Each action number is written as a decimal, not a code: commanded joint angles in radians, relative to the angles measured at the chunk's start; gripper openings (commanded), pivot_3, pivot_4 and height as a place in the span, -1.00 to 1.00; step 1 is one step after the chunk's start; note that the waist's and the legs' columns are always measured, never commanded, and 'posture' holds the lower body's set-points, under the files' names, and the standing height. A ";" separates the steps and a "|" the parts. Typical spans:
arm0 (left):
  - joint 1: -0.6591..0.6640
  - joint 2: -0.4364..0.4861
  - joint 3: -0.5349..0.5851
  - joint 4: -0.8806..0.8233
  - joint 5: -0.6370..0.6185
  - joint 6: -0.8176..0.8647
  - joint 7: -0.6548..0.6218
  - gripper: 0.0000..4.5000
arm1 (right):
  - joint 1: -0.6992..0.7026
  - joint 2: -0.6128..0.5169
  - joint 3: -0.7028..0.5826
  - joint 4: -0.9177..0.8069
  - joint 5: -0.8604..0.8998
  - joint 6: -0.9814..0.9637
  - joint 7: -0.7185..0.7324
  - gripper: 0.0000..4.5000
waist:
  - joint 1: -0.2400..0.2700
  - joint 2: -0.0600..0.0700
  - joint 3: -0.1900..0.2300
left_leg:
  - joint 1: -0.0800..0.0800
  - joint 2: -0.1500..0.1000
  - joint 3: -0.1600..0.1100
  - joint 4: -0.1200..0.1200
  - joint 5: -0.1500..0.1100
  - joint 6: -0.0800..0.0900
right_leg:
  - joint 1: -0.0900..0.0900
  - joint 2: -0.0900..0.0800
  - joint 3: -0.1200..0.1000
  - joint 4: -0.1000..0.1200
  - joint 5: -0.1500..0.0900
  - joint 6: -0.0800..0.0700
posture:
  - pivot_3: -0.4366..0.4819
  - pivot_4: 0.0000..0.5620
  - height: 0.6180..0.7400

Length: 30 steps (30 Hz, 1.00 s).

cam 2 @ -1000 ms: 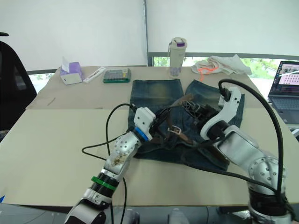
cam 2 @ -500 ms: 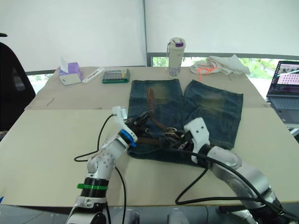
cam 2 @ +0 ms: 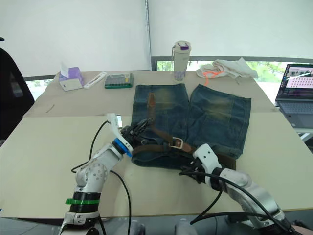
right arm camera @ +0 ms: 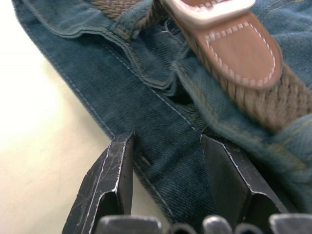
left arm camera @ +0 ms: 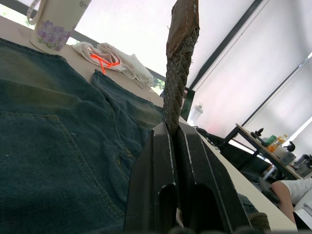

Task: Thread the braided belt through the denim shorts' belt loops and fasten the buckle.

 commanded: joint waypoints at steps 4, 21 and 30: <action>0.007 0.010 -0.007 -0.051 0.057 -0.122 -0.024 -1.00 | 0.055 0.006 -0.057 0.000 0.005 0.021 0.066 0.06 | 0.006 0.000 0.000 | 0.000 0.000 0.000 0.000 0.000 0.000 | 0.000 0.000 0.000 0.000 0.000 0.000 | -0.05 -0.47 1.00; 0.079 0.089 -0.102 -0.140 0.074 -0.085 -0.087 -1.00 | -0.115 0.067 -0.136 0.039 -0.044 -0.146 0.191 0.06 | 0.009 0.001 0.001 | -0.001 -0.001 0.001 0.000 0.000 0.000 | -0.001 -0.001 -0.001 0.000 0.000 0.000 | -0.05 -0.47 1.00; 0.121 0.066 -0.055 -0.176 0.003 -0.089 -0.091 -1.00 | -0.103 0.059 -0.019 0.144 -0.182 -0.140 0.251 0.06 | -0.001 0.001 0.001 | 0.000 0.000 0.000 0.000 0.000 0.000 | -0.001 -0.001 0.000 0.001 0.000 0.000 | -0.05 -0.47 1.00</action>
